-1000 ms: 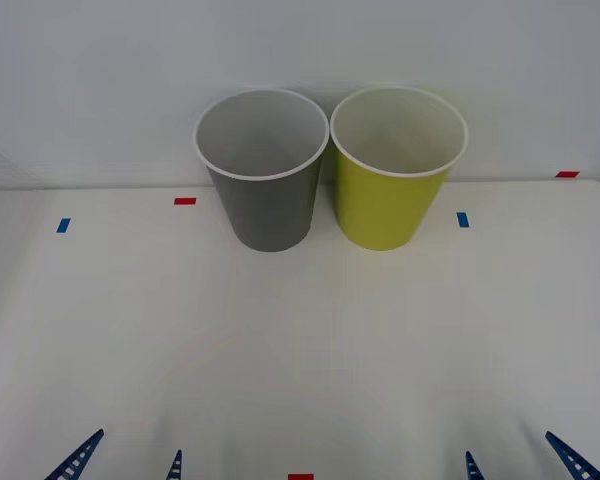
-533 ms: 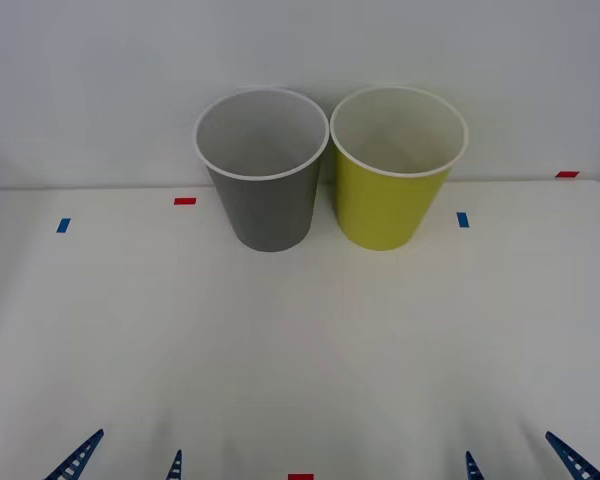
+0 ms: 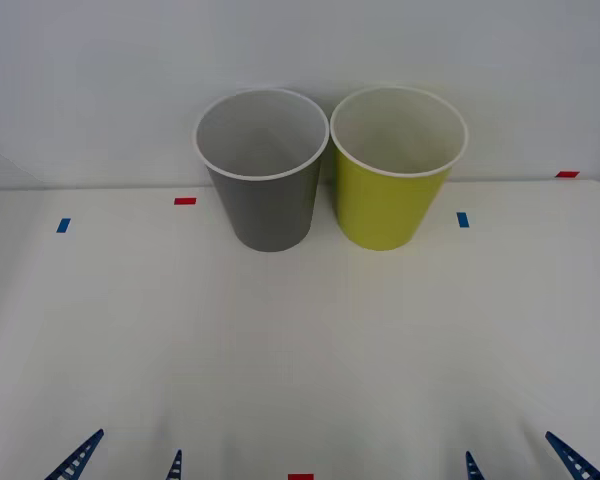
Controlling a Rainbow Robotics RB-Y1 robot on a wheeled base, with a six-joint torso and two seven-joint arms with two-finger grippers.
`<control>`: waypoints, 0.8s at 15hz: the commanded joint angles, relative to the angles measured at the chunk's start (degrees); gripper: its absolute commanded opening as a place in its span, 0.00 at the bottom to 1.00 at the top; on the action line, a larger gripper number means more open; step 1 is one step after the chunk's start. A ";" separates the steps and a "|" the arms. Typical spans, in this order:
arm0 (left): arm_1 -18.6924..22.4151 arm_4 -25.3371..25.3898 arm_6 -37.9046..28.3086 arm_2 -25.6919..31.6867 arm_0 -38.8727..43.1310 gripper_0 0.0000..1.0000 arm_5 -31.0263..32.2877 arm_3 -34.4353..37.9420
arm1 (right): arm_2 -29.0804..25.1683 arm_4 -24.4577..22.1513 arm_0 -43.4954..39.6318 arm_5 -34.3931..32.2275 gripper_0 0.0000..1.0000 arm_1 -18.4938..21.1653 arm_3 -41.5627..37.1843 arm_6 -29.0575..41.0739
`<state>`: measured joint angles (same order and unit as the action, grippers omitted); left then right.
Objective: Put cans in the gray bin and PET bottles in the light green bin.
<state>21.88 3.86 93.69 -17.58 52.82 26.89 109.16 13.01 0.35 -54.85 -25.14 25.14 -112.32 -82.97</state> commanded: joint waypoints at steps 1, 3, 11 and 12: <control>0.00 0.00 0.00 0.00 0.00 1.00 0.00 0.00 | 0.00 0.00 0.00 0.00 1.00 0.00 0.00 0.00; 0.00 0.00 0.00 0.00 0.00 1.00 0.00 0.00 | 0.00 0.00 0.00 0.00 1.00 0.00 0.00 0.00; 0.00 0.00 0.00 0.00 0.00 1.00 0.00 0.00 | 0.00 0.00 0.00 0.00 1.00 0.00 0.00 0.00; 0.00 0.00 0.00 0.00 0.00 1.00 0.00 0.00 | 0.00 0.00 0.00 0.00 1.00 0.00 0.00 0.00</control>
<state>21.88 3.86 93.69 -17.58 52.82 26.89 109.16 13.01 0.35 -54.85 -25.14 25.14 -112.32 -82.97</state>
